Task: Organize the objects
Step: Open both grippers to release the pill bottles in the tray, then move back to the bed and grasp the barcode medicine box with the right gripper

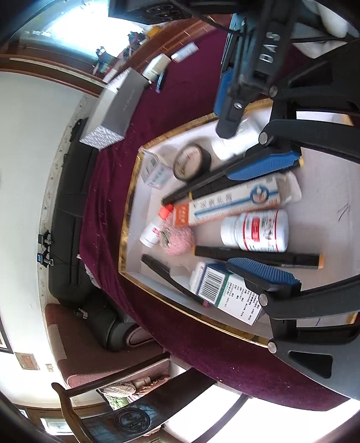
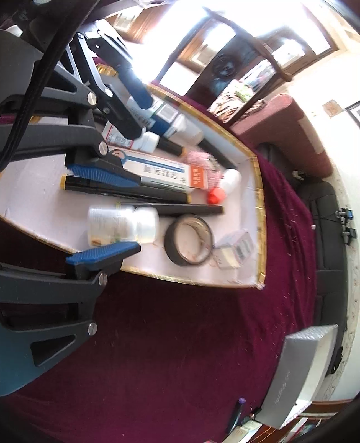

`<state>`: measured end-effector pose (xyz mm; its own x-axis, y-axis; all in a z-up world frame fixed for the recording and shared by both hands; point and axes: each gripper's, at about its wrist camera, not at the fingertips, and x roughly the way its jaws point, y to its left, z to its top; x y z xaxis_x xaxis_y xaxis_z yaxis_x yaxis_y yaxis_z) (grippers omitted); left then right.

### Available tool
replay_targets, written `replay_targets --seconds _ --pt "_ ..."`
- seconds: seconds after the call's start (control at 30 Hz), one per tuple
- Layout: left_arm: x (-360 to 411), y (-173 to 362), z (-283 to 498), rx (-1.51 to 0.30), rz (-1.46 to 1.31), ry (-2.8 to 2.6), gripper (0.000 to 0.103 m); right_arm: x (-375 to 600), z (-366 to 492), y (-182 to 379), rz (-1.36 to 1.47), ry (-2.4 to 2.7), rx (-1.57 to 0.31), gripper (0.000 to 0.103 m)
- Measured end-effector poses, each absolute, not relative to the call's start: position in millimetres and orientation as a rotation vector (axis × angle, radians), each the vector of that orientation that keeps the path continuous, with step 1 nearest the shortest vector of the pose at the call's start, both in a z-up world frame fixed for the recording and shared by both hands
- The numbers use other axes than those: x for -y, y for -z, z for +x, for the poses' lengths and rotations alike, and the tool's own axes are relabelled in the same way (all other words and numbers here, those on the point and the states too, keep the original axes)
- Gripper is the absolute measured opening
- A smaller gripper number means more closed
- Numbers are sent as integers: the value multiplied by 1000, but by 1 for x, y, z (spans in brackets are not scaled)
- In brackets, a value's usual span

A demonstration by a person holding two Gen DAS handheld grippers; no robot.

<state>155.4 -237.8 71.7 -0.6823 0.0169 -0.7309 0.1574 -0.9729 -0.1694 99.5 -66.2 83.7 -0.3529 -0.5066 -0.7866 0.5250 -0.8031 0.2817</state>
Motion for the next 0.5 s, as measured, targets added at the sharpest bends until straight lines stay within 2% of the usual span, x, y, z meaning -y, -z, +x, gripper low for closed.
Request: replay_targets --seconds 0.23,0.5 --pt "198 -117 164 -401 1143 2975 63 -27 73 -117 1196 2371 83 55" --pt "123 -127 147 -322 1251 3159 63 -156 23 -120 1253 2575 286 57"
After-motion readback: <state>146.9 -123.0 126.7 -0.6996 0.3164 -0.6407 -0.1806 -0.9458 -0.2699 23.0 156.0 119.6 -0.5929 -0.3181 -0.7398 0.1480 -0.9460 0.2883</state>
